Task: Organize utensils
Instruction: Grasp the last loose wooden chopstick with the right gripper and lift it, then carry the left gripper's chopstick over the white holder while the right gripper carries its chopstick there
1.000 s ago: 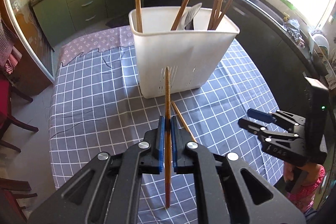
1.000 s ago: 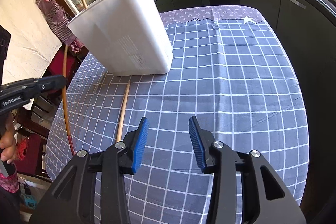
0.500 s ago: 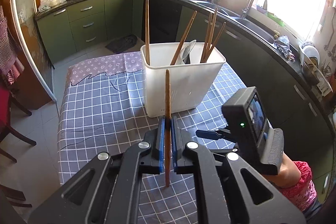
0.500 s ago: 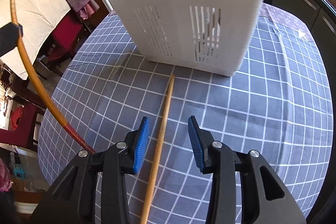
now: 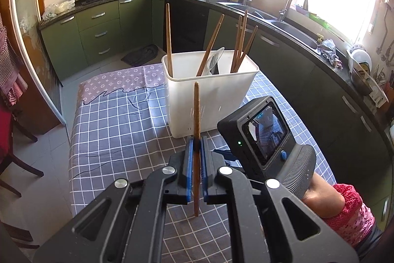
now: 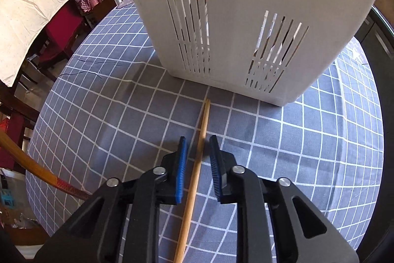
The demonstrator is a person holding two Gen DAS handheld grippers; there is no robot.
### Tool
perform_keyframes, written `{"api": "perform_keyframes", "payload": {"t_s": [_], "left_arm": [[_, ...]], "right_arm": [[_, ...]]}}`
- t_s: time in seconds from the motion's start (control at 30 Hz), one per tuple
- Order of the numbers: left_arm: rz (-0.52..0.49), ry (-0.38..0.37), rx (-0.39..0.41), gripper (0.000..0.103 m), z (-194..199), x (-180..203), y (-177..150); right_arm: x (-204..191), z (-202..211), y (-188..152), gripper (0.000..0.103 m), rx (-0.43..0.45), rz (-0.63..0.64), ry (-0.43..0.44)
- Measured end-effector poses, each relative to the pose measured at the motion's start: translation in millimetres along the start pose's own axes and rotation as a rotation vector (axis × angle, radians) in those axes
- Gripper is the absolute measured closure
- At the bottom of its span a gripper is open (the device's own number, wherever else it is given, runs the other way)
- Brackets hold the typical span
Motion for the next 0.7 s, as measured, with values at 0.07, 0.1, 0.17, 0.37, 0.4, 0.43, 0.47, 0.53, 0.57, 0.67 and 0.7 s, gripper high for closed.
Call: {"api": "perform_keyframes", "payload": {"t_s": [0.07,0.1,0.17,0.37,0.4,0.43,0.47,0.53,0.57,0.67,0.7], "left_arm": [[-0.002,0.001,0.001,0.097,-0.3,0.4,0.1],[-0.001,0.001,0.001,0.097,-0.3,0.4,0.0],[-0.002,0.003,0.001,0.097,-0.4,0.7,0.1],[-0.002,0.004,0.0,0.097,0.1,-0.4,-0.4],[-0.001,0.003,0.0,0.097,0.0,-0.2,-0.3],[-0.001,0.003,0.0,0.097,0.1,0.0,-0.2],[-0.001,0.004,0.001,0.097,-0.2,0.0,-0.1],[-0.001,0.004,0.001,0.097,0.0,-0.5,-0.3],[-0.001,0.004,0.001,0.097,0.1,-0.4,-0.3],[-0.003,0.005,0.002,0.097,0.1,-0.5,-0.4],[-0.004,0.004,0.002,0.097,0.3,-0.8,-0.6]], "right_arm": [[2.3,-0.1,-0.8,0.095,0.002,-0.008,0.007],[3.8,-0.4,-1.8,0.095,0.004,-0.011,0.013],[3.6,-0.1,-3.8,0.096,0.008,-0.011,0.014],[14.0,28.4,-17.1,0.097,0.068,-0.021,0.06],[15.1,37.4,-19.0,0.097,0.089,-0.022,0.066],[15.2,46.7,-21.6,0.097,0.109,-0.022,0.074],[15.7,57.5,-23.2,0.097,0.132,-0.023,0.084],[15.8,81.9,-26.2,0.097,0.188,-0.026,0.09],[15.5,94.6,-26.0,0.097,0.217,-0.027,0.09],[18.2,127.7,-23.8,0.097,0.306,-0.037,0.085],[19.1,138.1,-22.9,0.097,0.337,-0.038,0.082]]}}
Point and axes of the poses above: each gripper's, at about its wrist camera, not at the fingertips, and z roughly against the way its jaws point, x to its right, y to its top, the point moved 1 cm from there along -z, roughly the way its jaws point, and after that the axes turned 3 degrees about y, right-handed, at the moved point
